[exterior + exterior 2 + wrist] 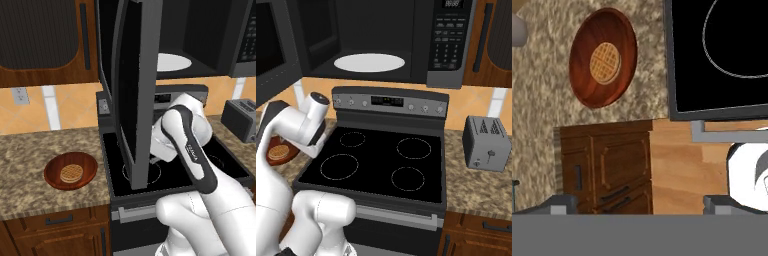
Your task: Open the microwave, place the bowl with waffle inside the microwave, then close the microwave door and turn it on.
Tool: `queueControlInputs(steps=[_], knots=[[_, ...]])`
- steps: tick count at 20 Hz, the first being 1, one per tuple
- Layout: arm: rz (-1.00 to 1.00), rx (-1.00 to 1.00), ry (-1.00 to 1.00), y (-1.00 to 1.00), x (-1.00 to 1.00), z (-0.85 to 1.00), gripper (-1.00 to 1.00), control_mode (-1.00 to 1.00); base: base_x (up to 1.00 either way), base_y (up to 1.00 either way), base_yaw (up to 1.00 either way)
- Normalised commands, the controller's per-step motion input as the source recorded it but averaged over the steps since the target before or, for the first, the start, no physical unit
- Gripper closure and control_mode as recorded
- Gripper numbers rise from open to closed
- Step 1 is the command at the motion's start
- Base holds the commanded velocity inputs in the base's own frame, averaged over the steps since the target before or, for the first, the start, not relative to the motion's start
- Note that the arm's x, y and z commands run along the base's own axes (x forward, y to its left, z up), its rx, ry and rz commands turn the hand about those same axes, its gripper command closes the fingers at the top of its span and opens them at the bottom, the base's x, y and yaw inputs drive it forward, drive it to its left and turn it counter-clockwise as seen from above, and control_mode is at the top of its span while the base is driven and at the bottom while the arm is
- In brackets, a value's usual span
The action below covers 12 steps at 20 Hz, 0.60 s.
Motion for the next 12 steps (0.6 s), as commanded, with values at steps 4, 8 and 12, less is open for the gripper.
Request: queueControlInputs(steps=[4, 8, 12], knots=[[0.12, -0.05, -0.13, 0.33, 0.57, -0.49, -1.00, -1.00, 0.00, 0.00, 0.00], [0.17, -0.04, -0.13, 0.40, 0.69, -0.15, -1.00, -1.00, 0.00, 0.00, 0.00], [0.14, -0.07, -0.11, 0.51, 0.65, -0.17, -1.00, -1.00, 0.00, 0.00, 0.00]])
